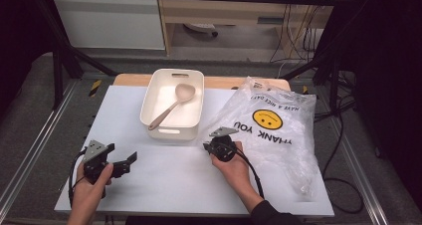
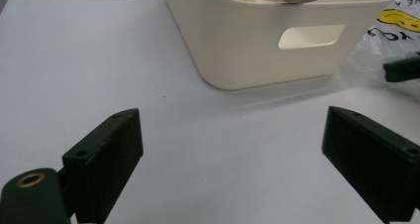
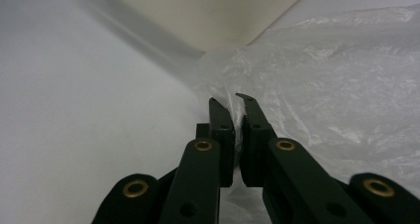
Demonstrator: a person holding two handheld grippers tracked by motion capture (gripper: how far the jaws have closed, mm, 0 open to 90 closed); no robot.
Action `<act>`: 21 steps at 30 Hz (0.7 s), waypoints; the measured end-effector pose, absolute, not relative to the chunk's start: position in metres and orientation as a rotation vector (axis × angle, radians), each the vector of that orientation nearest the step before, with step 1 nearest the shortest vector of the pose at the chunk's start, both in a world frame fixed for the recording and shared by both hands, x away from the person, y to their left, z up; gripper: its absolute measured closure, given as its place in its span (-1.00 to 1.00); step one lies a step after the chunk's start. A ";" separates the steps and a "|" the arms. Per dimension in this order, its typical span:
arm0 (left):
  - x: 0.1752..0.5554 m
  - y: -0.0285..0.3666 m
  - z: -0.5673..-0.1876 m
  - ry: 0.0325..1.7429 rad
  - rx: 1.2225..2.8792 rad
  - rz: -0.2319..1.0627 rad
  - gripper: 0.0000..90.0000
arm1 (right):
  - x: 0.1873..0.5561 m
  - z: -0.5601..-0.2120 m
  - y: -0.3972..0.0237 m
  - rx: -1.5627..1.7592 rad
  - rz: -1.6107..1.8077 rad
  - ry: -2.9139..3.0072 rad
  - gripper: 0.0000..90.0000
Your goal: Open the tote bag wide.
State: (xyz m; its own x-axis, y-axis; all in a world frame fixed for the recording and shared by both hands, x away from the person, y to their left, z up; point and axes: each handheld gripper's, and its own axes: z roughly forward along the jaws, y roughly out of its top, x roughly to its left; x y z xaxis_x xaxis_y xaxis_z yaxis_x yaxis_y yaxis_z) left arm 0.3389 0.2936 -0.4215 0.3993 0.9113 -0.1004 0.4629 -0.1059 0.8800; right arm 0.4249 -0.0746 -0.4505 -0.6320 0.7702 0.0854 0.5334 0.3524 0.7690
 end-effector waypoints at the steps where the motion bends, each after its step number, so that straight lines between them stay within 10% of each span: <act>1: 0.338 0.294 -0.421 1.208 1.728 0.607 -0.81 | 0.431 -0.452 -0.074 1.173 1.145 2.304 0.94; 9: 0.339 0.294 -0.422 1.209 1.729 0.603 -0.81 | 0.454 -0.461 -0.065 1.228 1.150 2.245 0.92; 21: 0.337 0.294 -0.421 1.208 1.723 0.610 -0.81 | 0.423 -0.426 -0.068 1.147 1.131 2.270 -0.22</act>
